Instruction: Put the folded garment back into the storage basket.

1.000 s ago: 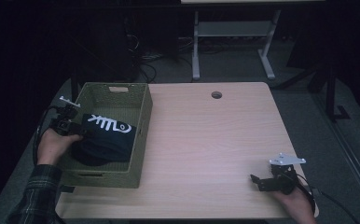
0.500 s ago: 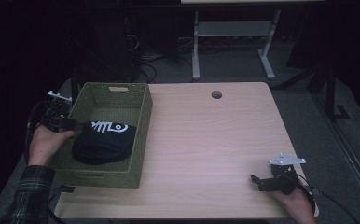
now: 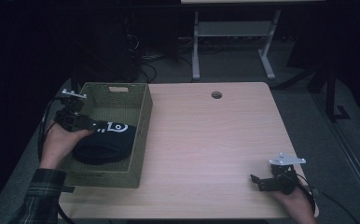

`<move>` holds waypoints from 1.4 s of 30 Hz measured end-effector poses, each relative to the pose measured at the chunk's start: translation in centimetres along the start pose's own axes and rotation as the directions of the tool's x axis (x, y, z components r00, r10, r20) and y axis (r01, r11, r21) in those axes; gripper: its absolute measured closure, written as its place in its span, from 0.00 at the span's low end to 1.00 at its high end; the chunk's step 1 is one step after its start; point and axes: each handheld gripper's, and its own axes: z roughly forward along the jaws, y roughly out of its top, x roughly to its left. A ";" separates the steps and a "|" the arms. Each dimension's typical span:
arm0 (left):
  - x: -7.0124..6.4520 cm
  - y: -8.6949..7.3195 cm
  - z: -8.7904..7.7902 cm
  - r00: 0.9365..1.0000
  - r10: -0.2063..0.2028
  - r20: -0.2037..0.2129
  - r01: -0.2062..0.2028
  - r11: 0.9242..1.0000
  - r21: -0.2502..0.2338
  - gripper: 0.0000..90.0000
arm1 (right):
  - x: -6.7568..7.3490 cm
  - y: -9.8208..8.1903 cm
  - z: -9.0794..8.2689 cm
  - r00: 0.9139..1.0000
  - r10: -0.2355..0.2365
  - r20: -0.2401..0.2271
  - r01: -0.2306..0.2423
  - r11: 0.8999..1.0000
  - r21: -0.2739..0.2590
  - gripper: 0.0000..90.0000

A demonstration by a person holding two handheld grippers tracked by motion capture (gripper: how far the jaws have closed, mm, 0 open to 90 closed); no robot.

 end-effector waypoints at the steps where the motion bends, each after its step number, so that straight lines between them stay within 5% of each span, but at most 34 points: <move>1: -0.3 0.1 0.1 1.000 0.002 0.004 -0.002 1.000 -0.002 0.15 | 0.0 0.0 0.0 1.000 0.000 0.000 0.000 1.000 0.000 0.03; 12: -4.8 1.5 1.1 0.994 0.092 0.051 -0.089 0.995 -0.051 0.15 | 0.0 0.0 0.0 1.000 -0.002 0.000 0.002 1.000 -0.001 0.03; 25: -9.2 1.9 2.8 0.983 0.148 0.112 -0.134 0.984 -0.119 0.15 | 0.0 0.0 0.0 1.000 -0.003 -0.001 0.003 1.000 -0.002 0.03; 34: -12.3 1.7 4.4 0.967 0.181 0.178 -0.156 0.977 -0.145 0.15 | 0.0 0.0 0.0 1.000 -0.003 -0.001 0.003 1.000 -0.002 0.03; 42: -15.3 1.0 6.3 0.953 0.233 0.194 -0.199 0.964 -0.177 0.15 | 0.0 0.0 0.0 1.000 -0.003 -0.001 0.003 1.000 -0.002 0.03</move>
